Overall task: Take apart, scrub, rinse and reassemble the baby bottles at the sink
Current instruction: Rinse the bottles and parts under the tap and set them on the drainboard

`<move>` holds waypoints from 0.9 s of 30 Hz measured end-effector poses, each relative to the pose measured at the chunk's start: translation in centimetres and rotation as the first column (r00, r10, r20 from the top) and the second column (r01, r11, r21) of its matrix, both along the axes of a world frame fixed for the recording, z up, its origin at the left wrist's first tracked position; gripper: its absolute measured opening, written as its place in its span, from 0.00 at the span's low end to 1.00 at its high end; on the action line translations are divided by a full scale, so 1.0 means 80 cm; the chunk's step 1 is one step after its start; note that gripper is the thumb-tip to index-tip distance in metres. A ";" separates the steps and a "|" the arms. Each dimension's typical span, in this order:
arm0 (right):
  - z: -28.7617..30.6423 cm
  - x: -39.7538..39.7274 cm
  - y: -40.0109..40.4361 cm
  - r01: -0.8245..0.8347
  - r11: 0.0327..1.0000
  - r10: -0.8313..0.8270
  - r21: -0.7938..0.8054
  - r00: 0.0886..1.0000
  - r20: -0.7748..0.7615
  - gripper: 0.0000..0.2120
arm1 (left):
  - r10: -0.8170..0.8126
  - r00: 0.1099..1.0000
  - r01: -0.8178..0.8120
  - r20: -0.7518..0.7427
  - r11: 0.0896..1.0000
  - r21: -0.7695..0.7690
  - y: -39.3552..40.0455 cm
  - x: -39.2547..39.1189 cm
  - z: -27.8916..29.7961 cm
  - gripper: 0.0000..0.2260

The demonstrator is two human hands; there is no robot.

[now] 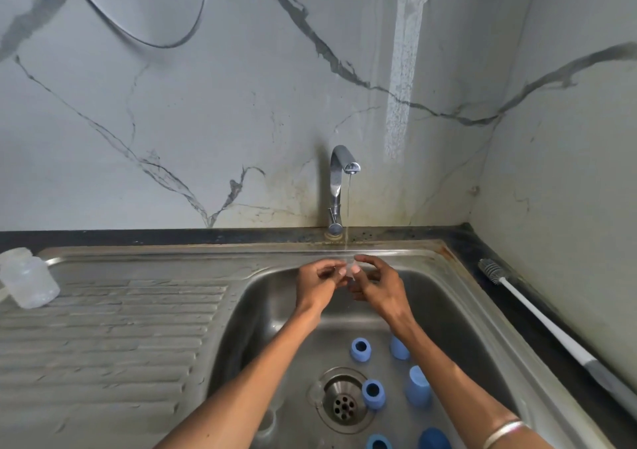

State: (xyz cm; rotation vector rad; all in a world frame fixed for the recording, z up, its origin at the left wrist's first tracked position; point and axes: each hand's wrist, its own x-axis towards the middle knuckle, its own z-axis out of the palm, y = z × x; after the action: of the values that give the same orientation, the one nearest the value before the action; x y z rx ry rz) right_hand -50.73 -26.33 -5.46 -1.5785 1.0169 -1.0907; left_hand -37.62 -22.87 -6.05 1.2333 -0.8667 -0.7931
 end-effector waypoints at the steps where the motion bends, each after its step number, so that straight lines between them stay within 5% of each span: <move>1: 0.000 0.001 0.001 -0.005 1.000 0.005 -0.005 1.000 0.012 0.12 | 0.022 1.000 -0.022 -0.017 1.000 0.002 -0.002 0.000 0.002 0.06; 8: -0.001 0.002 0.002 -0.071 0.995 0.066 -0.066 0.995 -0.070 0.19 | 0.034 0.930 0.012 -0.366 0.993 0.121 -0.003 -0.002 0.007 0.07; 13: -0.003 0.003 -0.001 0.005 0.994 -0.009 -0.113 0.999 -0.041 0.14 | -0.056 0.913 0.119 -0.404 0.984 0.133 0.003 -0.007 0.008 0.08; 20: -0.008 0.003 -0.009 0.091 0.990 -0.093 -0.112 0.996 -0.013 0.13 | -0.143 0.990 0.143 -0.002 0.990 -0.010 -0.001 -0.011 0.006 0.16; 27: -0.007 0.005 -0.011 0.088 0.993 -0.088 -0.077 0.996 0.012 0.23 | 0.050 0.983 -0.037 0.178 0.997 -0.071 0.000 -0.001 0.004 0.09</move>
State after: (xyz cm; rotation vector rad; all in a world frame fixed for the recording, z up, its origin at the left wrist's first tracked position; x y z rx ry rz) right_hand -50.33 -27.19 -6.01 -1.6022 1.0586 -1.2088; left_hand -37.72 -22.87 -5.72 1.2734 -1.0016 -0.6189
